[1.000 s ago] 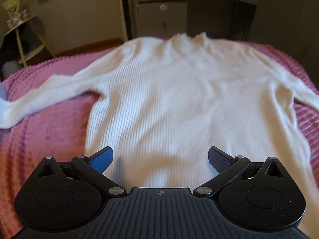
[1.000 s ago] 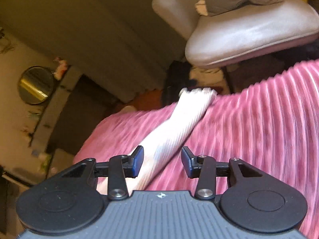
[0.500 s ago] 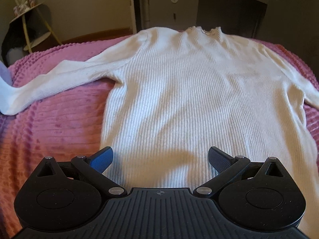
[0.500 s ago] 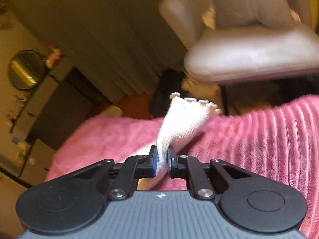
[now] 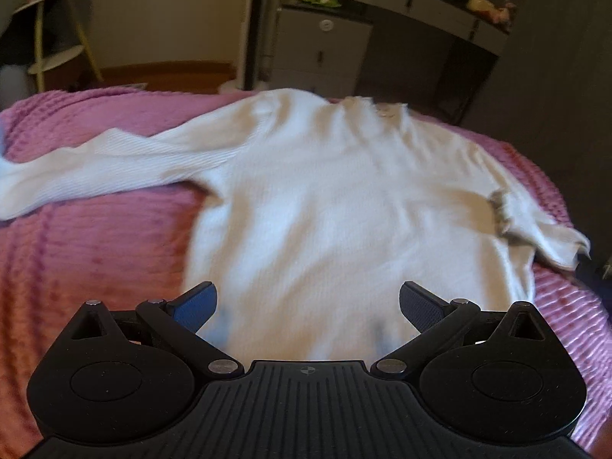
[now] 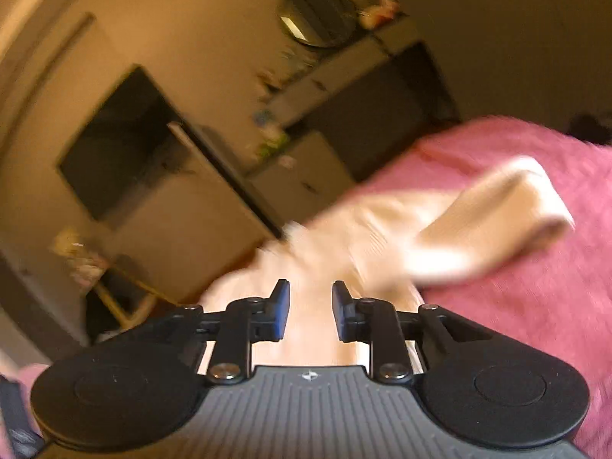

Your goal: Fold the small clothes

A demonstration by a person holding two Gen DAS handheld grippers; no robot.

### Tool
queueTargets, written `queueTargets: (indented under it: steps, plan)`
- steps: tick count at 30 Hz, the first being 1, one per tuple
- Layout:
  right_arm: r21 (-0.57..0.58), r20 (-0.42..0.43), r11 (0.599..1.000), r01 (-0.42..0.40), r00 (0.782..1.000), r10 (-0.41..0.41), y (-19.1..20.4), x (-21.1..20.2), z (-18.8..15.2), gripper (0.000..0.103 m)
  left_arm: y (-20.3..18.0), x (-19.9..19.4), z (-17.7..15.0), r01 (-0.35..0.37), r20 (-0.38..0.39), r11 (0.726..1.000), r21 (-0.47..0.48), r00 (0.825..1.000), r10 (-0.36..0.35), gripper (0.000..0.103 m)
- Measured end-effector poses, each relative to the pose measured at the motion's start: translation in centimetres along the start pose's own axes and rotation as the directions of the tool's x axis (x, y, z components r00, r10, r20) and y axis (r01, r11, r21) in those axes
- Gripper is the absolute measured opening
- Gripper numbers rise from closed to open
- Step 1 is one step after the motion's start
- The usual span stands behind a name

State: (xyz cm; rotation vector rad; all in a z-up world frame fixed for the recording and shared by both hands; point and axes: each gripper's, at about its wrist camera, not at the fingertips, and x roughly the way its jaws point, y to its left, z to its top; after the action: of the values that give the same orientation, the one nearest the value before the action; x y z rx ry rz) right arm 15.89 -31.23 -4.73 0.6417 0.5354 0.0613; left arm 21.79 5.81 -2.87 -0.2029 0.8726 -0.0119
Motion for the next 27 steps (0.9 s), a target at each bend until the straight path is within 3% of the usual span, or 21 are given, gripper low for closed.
queueTargets:
  steps: [3, 6, 8, 10, 12, 14, 23, 25, 27]
  plan:
    - [0.096, -0.003, 0.994, 0.043, 0.999, -0.043, -1.8, -0.8, -1.6, 0.024, -2.0, 1.5, 1.7, 0.109, -0.046, 0.994, -0.009, 0.993, -0.110, 0.103]
    - [0.143, -0.021, 0.988, 0.052, 0.999, -0.050, -3.1, -0.9, -2.5, 0.026, -5.2, 3.3, 3.4, 0.225, -0.064, 0.974, -0.009, 0.972, -0.225, 0.103]
    - [0.136, -0.017, 0.990, 0.048, 0.999, -0.046, -3.7, -0.7, -2.9, 0.030, -7.6, 4.8, 4.2, 0.298, -0.069, 0.955, 0.007, 0.952, -0.297, 0.103]
    - [0.135, -0.017, 0.990, 0.033, 0.999, -0.031, -3.9, -0.4, -3.3, 0.041, -10.0, 6.6, 4.8, 0.342, -0.091, 0.940, 0.024, 0.937, -0.338, 0.103]
    - [0.123, -0.031, 0.992, 0.020, 0.999, -0.017, -4.3, 0.3, -3.7, 0.042, -12.1, 8.7, 5.1, 0.354, -0.136, 0.935, 0.033, 0.928, -0.347, 0.096]
    - [0.120, -0.039, 0.992, 0.025, 0.999, -0.020, -4.4, 0.7, -3.5, 0.042, -13.4, 10.4, 5.4, 0.366, -0.174, 0.930, 0.014, 0.917, -0.358, 0.074]
    - [0.185, -0.021, 0.983, 0.010, 1.000, -0.006, -6.6, 0.6, -3.3, 0.044, -16.2, 15.1, 5.9, 0.439, -0.263, 0.897, -0.051, 0.860, -0.436, 0.050]
    - [0.199, -0.018, 0.980, 0.007, 1.000, -0.003, -6.8, 0.6, -3.3, 0.044, -16.6, 15.6, 6.0, 0.438, -0.265, 0.897, -0.047, 0.861, -0.434, 0.050]
    - [0.211, -0.019, 0.978, 0.004, 1.000, 0.000, -7.0, 0.8, -3.3, 0.044, -17.0, 16.2, 5.9, 0.421, -0.277, 0.906, -0.042, 0.866, -0.416, 0.040]
